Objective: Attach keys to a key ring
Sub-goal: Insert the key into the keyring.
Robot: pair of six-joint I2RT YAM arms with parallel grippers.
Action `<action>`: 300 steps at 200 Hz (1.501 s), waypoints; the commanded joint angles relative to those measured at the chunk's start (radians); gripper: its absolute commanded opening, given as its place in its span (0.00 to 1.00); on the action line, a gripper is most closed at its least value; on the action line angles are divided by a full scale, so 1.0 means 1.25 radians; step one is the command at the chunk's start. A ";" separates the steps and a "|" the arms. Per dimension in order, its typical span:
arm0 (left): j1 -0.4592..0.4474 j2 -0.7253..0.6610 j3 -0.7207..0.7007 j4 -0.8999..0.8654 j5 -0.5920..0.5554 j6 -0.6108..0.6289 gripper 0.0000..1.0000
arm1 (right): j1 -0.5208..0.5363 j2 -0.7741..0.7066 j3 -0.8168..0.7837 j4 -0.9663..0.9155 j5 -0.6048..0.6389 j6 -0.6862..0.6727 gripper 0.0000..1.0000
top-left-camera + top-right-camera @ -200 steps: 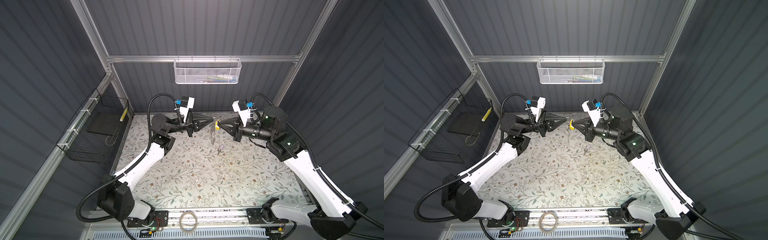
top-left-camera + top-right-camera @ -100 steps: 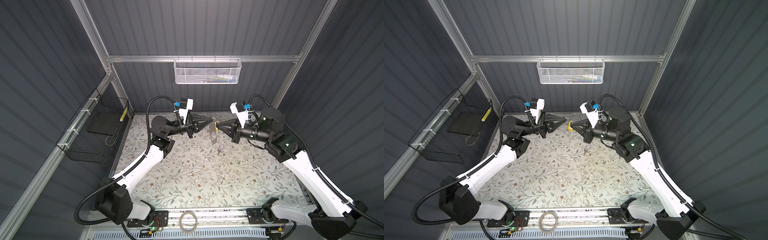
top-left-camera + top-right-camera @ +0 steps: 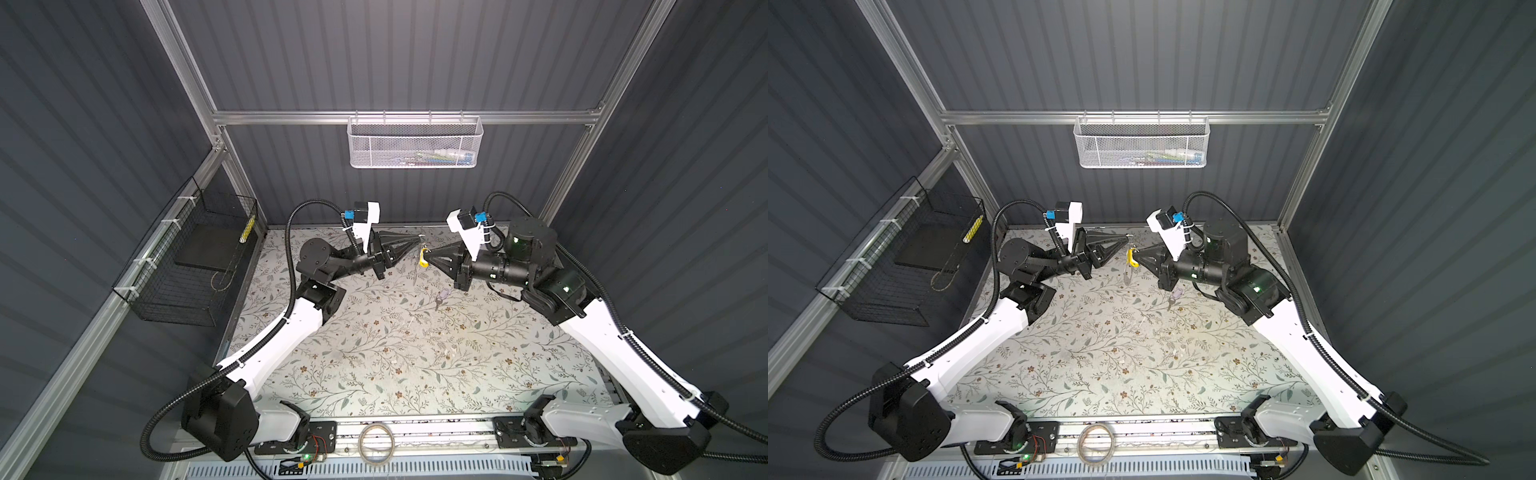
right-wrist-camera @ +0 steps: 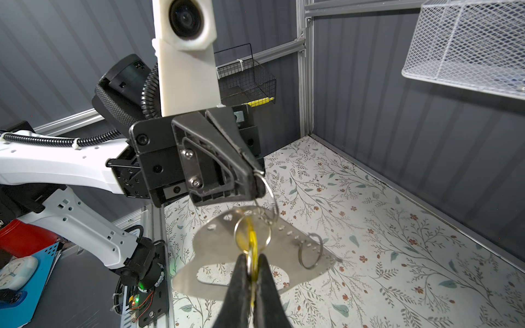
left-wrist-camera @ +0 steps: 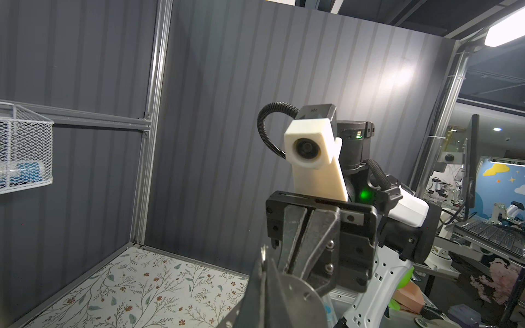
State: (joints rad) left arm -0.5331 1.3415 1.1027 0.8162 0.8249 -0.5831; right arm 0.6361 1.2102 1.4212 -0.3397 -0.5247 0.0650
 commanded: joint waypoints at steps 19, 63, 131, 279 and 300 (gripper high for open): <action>0.003 -0.024 -0.013 0.038 -0.036 0.012 0.00 | 0.011 0.004 0.024 -0.017 -0.004 -0.010 0.00; 0.004 -0.014 -0.020 0.077 -0.029 -0.014 0.00 | 0.021 0.033 0.065 -0.084 -0.041 -0.038 0.03; 0.003 0.024 0.000 0.177 0.039 -0.102 0.00 | -0.030 -0.052 0.053 -0.085 0.033 -0.050 0.45; 0.003 0.061 0.022 0.270 0.084 -0.189 0.00 | -0.061 0.002 0.100 -0.059 -0.105 -0.024 0.18; 0.003 0.059 0.024 0.269 0.085 -0.191 0.00 | -0.059 0.005 0.093 -0.048 -0.110 -0.015 0.18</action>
State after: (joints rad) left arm -0.5331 1.4181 1.0939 1.0985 0.9173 -0.8017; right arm 0.5606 1.2167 1.5391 -0.4332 -0.6174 0.0227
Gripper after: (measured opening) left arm 0.042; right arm 0.184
